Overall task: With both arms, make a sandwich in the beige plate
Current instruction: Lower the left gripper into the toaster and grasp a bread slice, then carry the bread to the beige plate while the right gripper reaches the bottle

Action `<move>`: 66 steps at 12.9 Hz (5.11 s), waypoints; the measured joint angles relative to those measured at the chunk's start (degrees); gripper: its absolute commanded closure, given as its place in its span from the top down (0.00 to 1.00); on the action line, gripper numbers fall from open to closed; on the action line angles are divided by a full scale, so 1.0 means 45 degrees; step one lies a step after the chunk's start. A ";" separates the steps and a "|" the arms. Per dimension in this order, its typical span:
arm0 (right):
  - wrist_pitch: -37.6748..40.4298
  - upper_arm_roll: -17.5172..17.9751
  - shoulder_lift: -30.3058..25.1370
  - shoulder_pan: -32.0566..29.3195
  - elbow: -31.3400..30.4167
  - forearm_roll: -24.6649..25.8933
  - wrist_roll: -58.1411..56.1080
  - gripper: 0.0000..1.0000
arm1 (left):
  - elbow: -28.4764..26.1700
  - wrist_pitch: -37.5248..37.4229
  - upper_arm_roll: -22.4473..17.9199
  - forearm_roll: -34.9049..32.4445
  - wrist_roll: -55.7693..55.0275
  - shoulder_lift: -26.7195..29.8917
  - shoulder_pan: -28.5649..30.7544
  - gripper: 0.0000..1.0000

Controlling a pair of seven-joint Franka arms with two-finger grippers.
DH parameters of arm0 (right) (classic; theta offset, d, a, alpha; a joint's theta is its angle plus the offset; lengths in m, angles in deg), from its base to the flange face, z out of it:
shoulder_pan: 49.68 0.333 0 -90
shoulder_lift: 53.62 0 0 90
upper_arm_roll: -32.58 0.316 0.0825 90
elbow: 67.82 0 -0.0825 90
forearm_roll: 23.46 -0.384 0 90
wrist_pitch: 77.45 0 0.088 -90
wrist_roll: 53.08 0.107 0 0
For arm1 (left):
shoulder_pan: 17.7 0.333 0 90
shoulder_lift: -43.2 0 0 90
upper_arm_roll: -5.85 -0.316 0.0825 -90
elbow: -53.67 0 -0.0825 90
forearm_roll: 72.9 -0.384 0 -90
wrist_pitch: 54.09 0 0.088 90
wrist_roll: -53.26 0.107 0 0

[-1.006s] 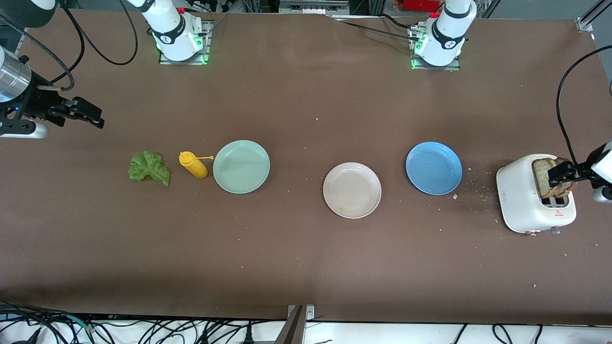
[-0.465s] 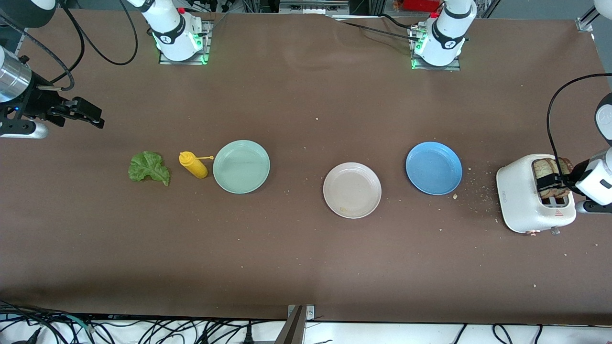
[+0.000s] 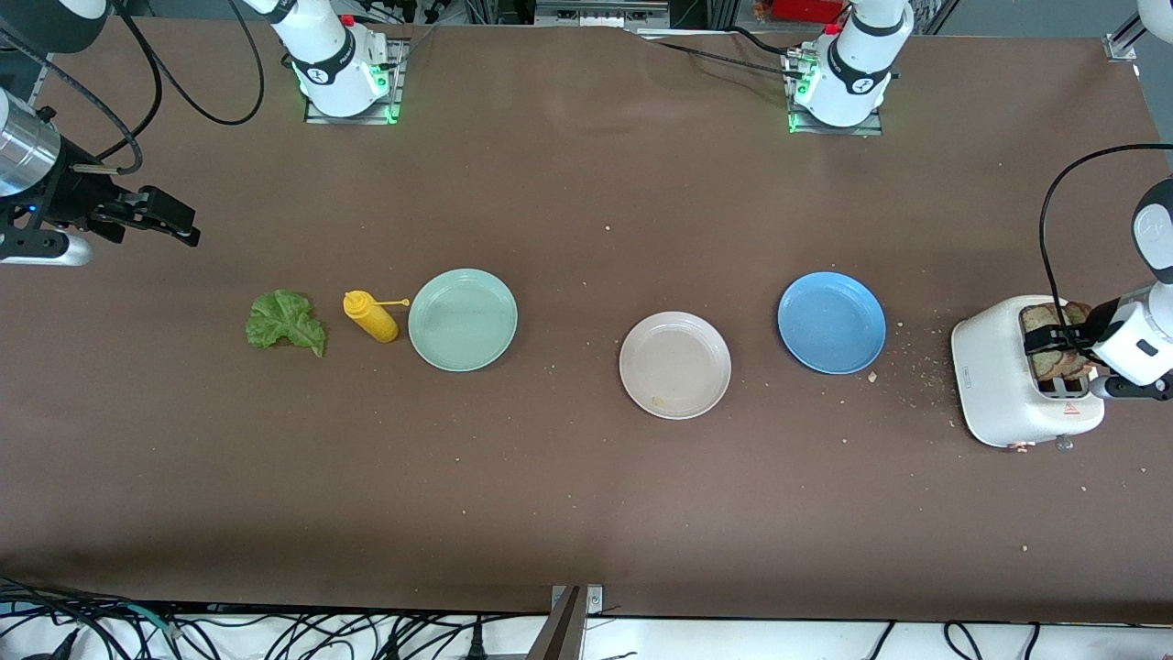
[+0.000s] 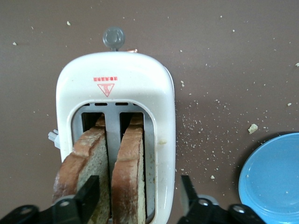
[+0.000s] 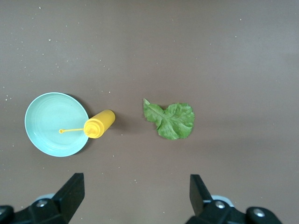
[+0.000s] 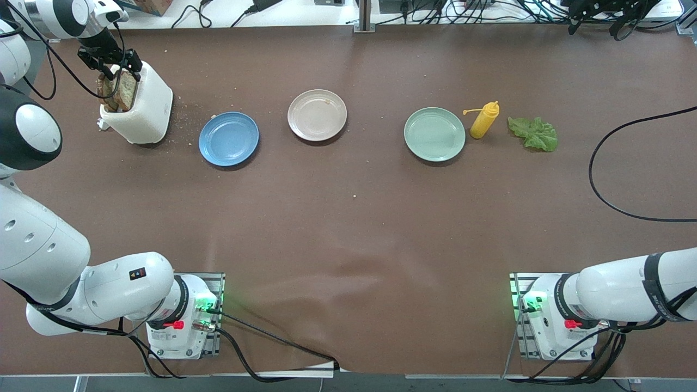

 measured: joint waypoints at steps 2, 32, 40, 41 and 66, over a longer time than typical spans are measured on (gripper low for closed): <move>0.0000 0.0000 0.0000 0.0000 0.0000 0.0000 0.0000 1.00 | -0.0045 -0.0001 0.0000 0.0000 0.0000 0.0001 0.0008 0.00; 0.0016 -0.0045 0.0106 0.0002 -0.0133 -0.0022 -0.1431 1.00 | 0.2443 -0.2154 0.2473 0.3595 -0.2732 0.0162 -0.4067 0.00; 0.0463 -0.0980 0.1393 -0.0013 -0.0308 -0.3023 -0.9602 1.00 | 0.3350 -0.1507 0.2468 1.0371 -0.2602 -0.2806 -0.4998 0.00; 0.0469 -0.1085 0.1612 -0.0021 -0.0310 -0.3207 -1.0631 1.00 | 0.3362 -0.1019 0.2470 1.0589 -0.2309 -0.3274 -0.5275 0.00; 0.2074 -0.1204 0.9653 -0.2477 -0.0769 -1.3295 -3.0903 1.00 | 0.3774 0.0299 0.2160 1.1694 0.4354 -0.6329 -0.5360 1.00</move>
